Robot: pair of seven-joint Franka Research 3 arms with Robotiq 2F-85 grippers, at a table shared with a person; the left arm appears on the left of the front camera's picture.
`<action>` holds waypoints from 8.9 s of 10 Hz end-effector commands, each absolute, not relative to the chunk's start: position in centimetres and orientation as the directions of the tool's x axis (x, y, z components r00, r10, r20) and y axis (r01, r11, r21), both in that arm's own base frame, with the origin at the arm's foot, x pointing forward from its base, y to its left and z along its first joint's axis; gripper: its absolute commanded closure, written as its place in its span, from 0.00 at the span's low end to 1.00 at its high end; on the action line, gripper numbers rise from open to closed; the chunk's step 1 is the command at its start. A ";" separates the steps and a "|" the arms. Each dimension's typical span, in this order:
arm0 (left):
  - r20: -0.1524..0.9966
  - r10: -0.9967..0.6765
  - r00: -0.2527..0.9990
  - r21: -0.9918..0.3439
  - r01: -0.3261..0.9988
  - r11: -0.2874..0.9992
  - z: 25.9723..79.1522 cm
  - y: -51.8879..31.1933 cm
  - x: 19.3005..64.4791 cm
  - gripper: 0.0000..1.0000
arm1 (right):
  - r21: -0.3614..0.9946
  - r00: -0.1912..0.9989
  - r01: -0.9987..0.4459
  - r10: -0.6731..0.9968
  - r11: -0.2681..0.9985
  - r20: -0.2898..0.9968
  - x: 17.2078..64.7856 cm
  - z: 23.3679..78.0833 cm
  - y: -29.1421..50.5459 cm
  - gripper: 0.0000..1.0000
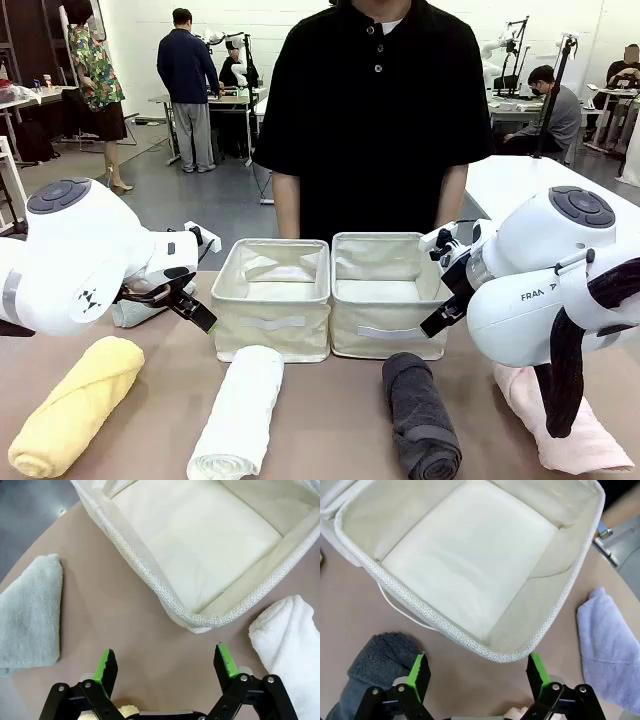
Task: Sort the towels based on their folding style.
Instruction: Pick up one triangle-folded towel and place it in the left Fabric basket.
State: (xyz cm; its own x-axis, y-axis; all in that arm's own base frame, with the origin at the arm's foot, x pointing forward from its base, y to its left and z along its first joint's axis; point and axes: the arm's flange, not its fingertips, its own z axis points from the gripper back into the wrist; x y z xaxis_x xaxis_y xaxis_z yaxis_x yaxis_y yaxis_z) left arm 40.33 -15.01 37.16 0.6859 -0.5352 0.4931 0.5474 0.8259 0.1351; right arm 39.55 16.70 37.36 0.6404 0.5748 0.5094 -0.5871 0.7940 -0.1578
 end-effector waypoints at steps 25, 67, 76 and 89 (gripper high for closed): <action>0.520 -0.642 0.563 0.230 0.632 0.740 64.0 -14.0 30.7 0.00 | -0.335 0.593 -0.451 0.558 0.827 0.580 23.0 62.1 18.4 0.00; 0.874 -0.399 0.278 -0.071 0.885 0.461 67.8 18.2 32.4 0.00 | 0.255 0.501 -0.773 0.313 0.581 0.807 25.5 65.2 -21.8 0.00; 0.255 -0.747 0.614 0.080 0.756 0.649 56.9 6.6 44.7 0.00 | 0.255 0.501 -0.773 0.313 0.581 0.807 25.5 65.2 -21.8 0.00; 0.205 -0.680 0.705 0.030 0.689 0.724 48.8 5.6 53.7 0.00 | 0.255 0.501 -0.773 0.313 0.581 0.807 25.5 65.2 -21.8 0.00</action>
